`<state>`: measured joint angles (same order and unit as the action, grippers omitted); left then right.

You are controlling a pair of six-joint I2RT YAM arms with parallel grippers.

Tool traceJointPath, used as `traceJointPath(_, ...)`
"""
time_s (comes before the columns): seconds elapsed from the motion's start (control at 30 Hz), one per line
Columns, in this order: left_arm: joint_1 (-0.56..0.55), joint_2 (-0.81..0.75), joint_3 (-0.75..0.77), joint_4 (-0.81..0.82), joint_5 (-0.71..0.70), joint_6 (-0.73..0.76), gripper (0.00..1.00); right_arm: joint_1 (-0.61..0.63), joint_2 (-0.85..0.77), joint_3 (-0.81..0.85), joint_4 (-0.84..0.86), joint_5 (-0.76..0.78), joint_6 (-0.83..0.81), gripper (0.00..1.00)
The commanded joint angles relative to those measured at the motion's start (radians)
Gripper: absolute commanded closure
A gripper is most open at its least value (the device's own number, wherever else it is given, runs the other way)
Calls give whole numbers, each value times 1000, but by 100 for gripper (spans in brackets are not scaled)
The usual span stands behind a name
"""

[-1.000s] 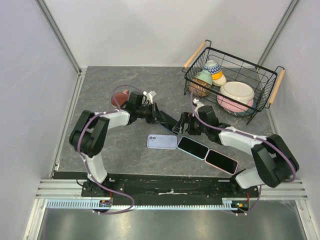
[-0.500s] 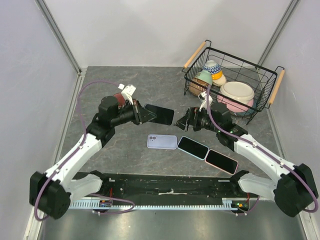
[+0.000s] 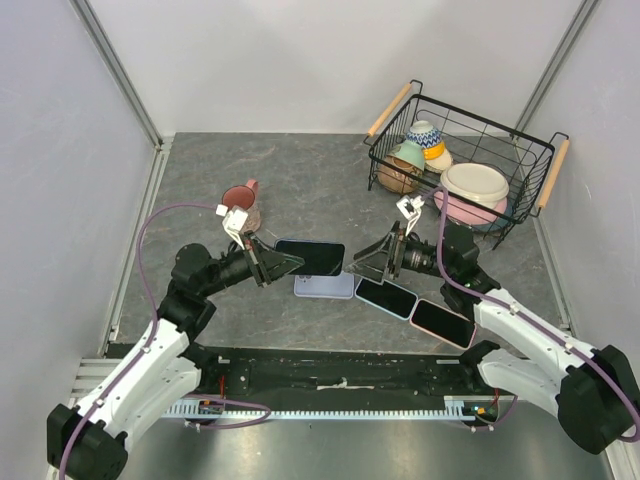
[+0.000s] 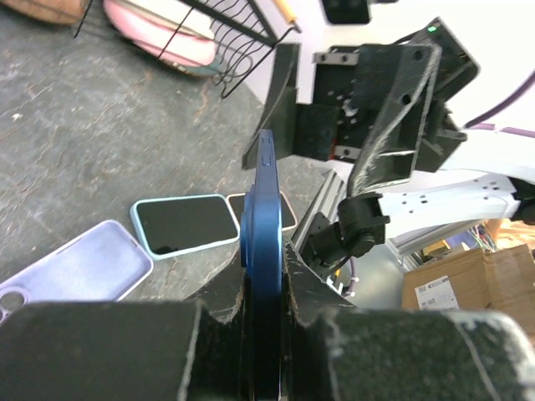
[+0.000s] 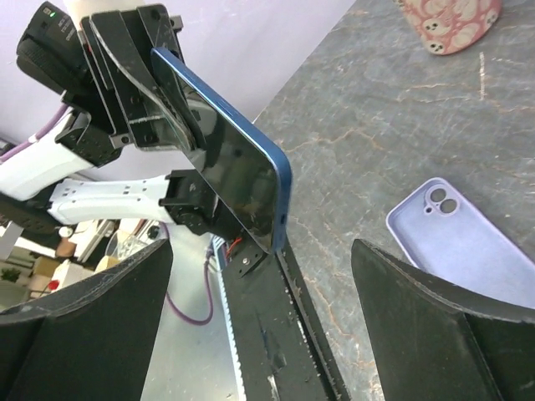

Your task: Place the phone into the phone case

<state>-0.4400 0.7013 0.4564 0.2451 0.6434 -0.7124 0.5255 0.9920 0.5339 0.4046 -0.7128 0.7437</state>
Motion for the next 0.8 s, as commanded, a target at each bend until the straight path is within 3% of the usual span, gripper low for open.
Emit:
traceJointPath(0.0,-2,-40,-4,217,45,-94,98,1,-9,-61,196,-80,103,6)
traceJointPath(0.13,-2,-22,-7,247,70,-117,98,10,13,-126,483,-102,232,7)
traceJointPath(0.23,-2,0,-24,308,84,-150,98,30,60,-134,592,-111,275,11)
traceJointPath(0.43,-2,18,-39,347,93,-183,98,93,131,-104,628,-62,260,19)
traceJointPath(0.63,-2,24,-39,359,99,-185,98,102,191,-65,660,-70,252,47)
traceJointPath(0.67,-2,26,-38,359,102,-185,98,102,189,-61,662,-67,252,57)
traceJointPath(0.77,-2,35,-39,364,113,-190,98,103,160,-61,648,-40,243,57)
